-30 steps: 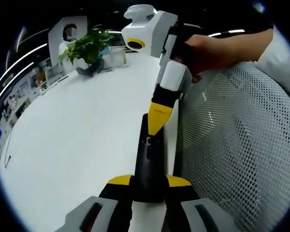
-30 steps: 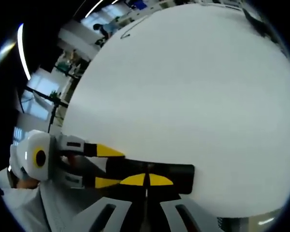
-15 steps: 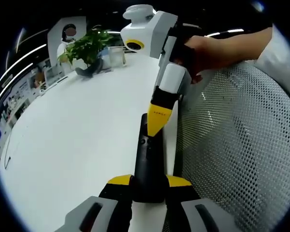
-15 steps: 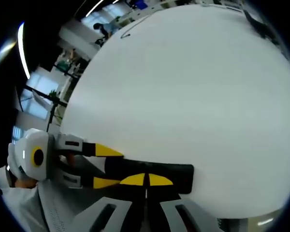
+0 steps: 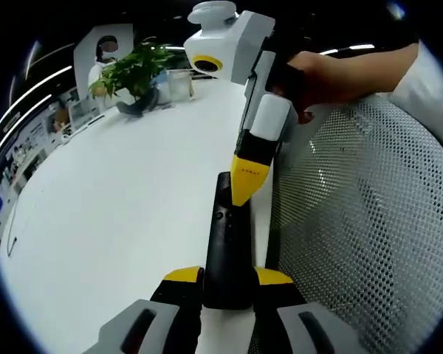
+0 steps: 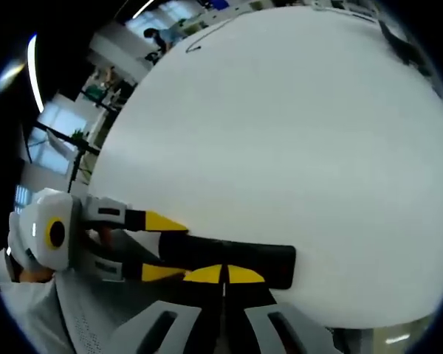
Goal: Press the specified remote control buttons in sequence, fully releasing each button before pressing the next.
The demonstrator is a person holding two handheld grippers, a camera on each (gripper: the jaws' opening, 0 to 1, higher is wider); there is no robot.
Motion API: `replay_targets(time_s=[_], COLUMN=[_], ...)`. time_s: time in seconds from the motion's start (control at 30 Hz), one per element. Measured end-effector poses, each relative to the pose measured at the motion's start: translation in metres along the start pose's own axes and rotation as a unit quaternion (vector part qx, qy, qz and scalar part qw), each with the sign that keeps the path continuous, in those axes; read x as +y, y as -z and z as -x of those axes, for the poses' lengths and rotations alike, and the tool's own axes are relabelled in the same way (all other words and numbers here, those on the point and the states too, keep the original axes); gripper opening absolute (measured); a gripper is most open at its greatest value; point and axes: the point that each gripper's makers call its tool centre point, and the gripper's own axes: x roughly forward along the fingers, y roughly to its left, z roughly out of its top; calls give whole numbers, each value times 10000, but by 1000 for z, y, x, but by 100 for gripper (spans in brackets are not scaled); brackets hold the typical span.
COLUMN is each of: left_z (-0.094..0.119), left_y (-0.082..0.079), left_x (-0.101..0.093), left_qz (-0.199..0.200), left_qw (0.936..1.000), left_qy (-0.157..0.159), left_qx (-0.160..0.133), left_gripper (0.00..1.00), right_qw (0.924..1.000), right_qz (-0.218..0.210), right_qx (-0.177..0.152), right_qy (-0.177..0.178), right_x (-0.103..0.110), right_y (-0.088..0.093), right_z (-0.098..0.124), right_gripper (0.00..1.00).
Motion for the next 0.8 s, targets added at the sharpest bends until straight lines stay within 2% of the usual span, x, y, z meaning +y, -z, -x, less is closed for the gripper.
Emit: replay_targets(time_s=[0.1, 0.2, 0.33, 0.6, 0.8], left_z=[0, 0, 0, 0, 0], left_y=[0, 0, 0, 0, 0], left_x=[0, 0, -1, -1, -1], left_qz=[0, 1, -7, -14, -36], left_qw=[10000, 10000, 10000, 10000, 10000], left_qy=[-5, -5, -2, 3, 11], left_qx=[14, 17, 17, 17, 12], left_gripper=[25, 25, 25, 25, 25], right_qw=[9999, 9988, 9990, 9995, 9995], right_qz=[-151, -391, -390, -174, -173], right_qx=[-71, 130, 62, 175, 206], right_qy=[41, 254, 192, 190, 193], right_x=[-3, -14, -12, -8, -9], right_y=[-1, 6, 4, 7, 8], right_z=[5, 6, 6, 3, 2], right_gripper=[0, 0, 0, 0, 0])
